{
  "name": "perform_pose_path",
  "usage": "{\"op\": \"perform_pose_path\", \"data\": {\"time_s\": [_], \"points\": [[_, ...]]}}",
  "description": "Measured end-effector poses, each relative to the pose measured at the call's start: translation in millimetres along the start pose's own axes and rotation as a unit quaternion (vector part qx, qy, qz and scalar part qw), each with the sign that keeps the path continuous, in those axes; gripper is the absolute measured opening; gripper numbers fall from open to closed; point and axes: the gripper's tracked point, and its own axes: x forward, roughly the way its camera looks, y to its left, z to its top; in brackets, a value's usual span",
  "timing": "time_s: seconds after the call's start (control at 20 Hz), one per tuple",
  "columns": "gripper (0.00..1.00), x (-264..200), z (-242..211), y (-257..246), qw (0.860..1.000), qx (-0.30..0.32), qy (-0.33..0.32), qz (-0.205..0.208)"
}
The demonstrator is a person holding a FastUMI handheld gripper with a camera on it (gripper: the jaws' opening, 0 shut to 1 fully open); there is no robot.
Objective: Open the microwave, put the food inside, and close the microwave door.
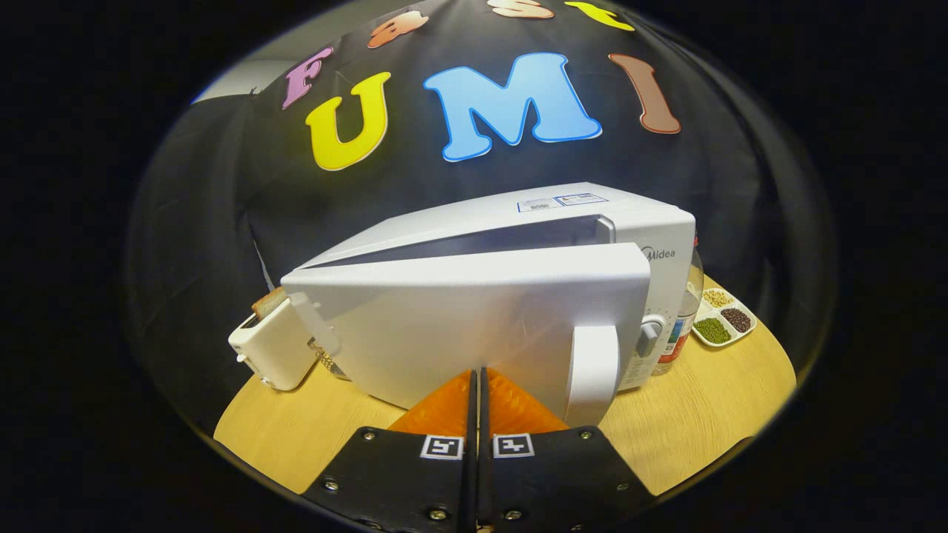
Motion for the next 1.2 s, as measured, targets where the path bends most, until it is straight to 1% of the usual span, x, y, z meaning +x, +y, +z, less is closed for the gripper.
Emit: {"op": "perform_pose_path", "data": {"time_s": [0.25,0.3,0.45,0.55,0.6,0.7,0.8,0.9,1.2], "points": [[0.0,25,17,-15,1.0,0.006,-0.007,-0.021],[0.0,26,16,-15,1.0,0.009,-0.002,-0.02],[0.0,29,13,-13,0.999,-0.023,-0.004,-0.023],[0.0,35,17,-16,0.999,-0.03,-0.004,-0.029],[0.0,33,12,-14,0.999,-0.022,0.004,-0.033],[0.01,33,13,-13,0.999,-0.032,0.004,-0.035],[0.01,26,21,-8,0.999,-0.031,-0.006,-0.038],[0.02,8,31,3,0.998,-0.038,-0.025,-0.037],[0.02,-60,37,25,0.995,-0.064,-0.064,-0.041]]}}
